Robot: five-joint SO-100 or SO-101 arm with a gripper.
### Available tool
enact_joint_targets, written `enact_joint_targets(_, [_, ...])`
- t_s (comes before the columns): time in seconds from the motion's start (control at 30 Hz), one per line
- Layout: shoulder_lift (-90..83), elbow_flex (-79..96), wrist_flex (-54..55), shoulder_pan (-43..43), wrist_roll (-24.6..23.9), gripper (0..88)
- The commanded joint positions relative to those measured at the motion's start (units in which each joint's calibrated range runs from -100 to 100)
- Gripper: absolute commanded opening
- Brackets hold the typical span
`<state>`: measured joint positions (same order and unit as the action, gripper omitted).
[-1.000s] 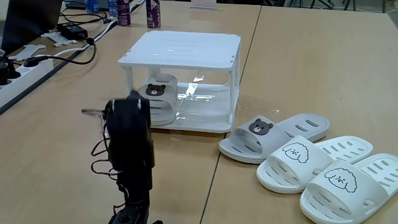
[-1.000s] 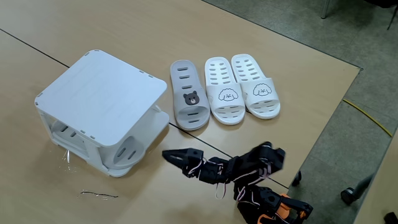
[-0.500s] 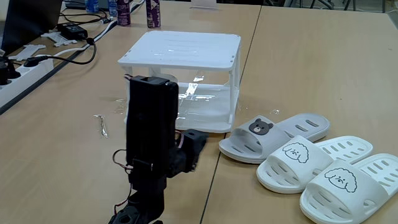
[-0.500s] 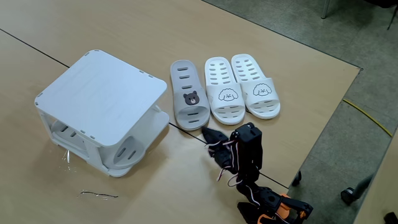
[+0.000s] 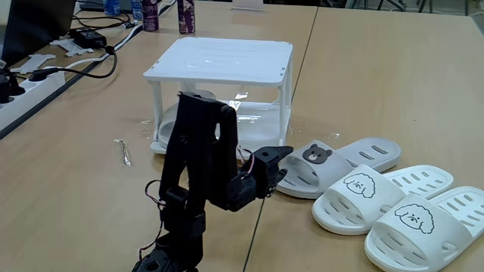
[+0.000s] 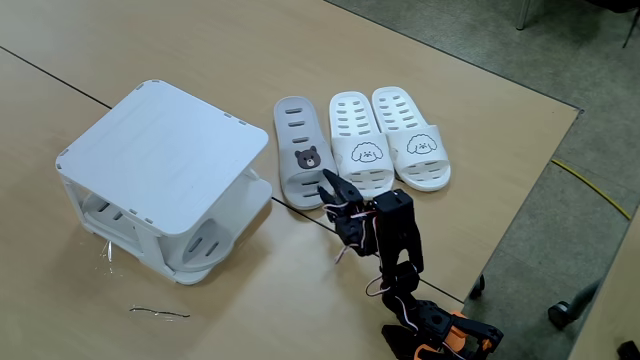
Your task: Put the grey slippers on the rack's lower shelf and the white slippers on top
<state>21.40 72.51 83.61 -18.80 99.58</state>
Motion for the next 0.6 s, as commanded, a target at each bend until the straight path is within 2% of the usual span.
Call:
enact_joint_targets(0.0, [4.8, -12.0, 0.5, -0.4, 0.4, 21.6])
enact_joint_targets(0.57, [25.3, -56.9, -18.5, -0.4, 0.4, 21.6])
